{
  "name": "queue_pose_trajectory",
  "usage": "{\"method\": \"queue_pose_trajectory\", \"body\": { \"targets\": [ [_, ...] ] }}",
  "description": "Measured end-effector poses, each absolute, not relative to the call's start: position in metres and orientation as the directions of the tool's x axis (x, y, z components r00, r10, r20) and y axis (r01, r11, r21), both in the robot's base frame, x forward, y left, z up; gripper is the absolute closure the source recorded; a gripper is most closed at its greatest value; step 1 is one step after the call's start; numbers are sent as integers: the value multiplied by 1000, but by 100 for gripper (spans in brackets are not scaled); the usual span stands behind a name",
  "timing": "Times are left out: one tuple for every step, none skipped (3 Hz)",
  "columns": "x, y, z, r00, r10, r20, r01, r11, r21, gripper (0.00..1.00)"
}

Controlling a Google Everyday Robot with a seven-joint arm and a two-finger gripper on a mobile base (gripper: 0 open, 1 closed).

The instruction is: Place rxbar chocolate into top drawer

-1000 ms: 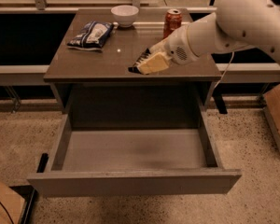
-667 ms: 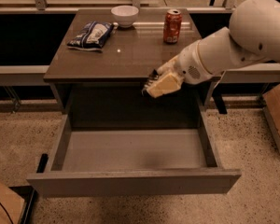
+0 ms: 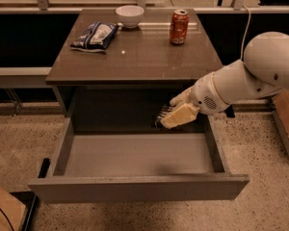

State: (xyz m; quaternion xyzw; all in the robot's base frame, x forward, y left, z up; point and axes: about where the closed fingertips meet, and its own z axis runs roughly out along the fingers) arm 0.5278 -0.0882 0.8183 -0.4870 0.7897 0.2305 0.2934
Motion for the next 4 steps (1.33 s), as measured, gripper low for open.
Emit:
{"method": "queue_pose_trajectory", "body": {
  "targets": [
    [532, -80, 805, -340, -680, -650, -918, 389, 74, 100],
    [532, -73, 758, -343, -708, -617, -931, 346, 120, 100],
    [531, -70, 705, -361, -721, -592, -930, 325, 172, 100],
    [528, -66, 659, -406, -702, -586, -914, 323, 246, 81]
  ]
}}
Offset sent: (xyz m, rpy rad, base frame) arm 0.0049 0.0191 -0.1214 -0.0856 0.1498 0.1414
